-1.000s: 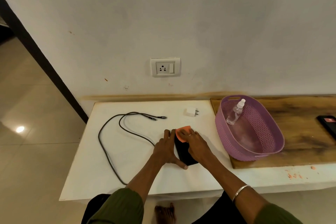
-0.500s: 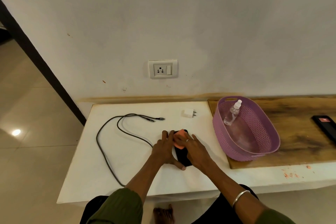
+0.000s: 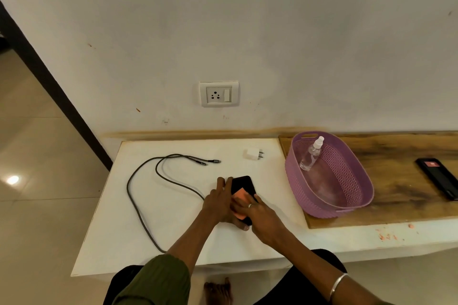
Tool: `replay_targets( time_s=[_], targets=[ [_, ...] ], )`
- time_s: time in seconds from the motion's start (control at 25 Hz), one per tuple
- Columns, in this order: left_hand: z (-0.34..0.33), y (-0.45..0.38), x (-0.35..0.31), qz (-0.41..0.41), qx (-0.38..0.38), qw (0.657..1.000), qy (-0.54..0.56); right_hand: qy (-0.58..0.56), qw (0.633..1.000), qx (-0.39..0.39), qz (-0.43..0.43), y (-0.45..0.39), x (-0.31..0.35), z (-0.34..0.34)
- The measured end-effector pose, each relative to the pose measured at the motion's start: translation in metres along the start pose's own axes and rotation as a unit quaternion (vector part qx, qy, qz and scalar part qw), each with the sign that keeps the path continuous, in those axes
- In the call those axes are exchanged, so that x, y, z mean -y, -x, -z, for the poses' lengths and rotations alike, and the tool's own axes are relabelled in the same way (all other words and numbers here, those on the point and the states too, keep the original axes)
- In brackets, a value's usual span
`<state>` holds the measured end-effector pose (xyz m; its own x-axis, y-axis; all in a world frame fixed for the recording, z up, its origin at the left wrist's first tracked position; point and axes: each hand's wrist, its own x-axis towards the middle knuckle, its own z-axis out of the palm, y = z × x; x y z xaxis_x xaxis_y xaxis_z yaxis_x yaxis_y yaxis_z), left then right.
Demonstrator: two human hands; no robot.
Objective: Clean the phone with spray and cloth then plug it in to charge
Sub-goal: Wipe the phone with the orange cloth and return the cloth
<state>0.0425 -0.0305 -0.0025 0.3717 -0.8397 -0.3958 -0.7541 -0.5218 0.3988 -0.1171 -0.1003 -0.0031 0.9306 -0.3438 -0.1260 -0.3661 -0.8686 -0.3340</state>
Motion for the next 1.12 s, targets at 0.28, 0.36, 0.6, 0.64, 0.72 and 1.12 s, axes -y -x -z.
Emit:
replay_targets(
  time_s=[0.28,0.36,0.6,0.64,0.72,1.12],
  targets=[
    [0.0,0.0,0.003,-0.005,-0.003,1.0,-0.01,0.008,0.988,0.005,-0.157,0.013,-0.018,0.015],
    [0.0,0.001,0.001,-0.005,-0.006,1.0,-0.011,0.017,0.992,0.015,-0.128,0.014,-0.013,0.012],
    [-0.004,0.002,0.0,-0.002,-0.02,0.999,-0.039,0.077,0.996,0.035,-0.03,0.03,-0.002,-0.003],
    [-0.005,0.002,0.001,-0.006,-0.018,0.999,-0.035,0.083,0.996,0.036,-0.027,0.033,-0.006,-0.002],
    [-0.004,0.002,0.002,-0.008,-0.015,1.0,-0.025,0.076,0.995,0.037,-0.052,0.038,-0.016,0.002],
    [-0.003,0.004,0.002,-0.014,-0.024,0.998,-0.053,0.039,0.988,0.125,-0.082,0.055,0.003,0.008]
  ],
)
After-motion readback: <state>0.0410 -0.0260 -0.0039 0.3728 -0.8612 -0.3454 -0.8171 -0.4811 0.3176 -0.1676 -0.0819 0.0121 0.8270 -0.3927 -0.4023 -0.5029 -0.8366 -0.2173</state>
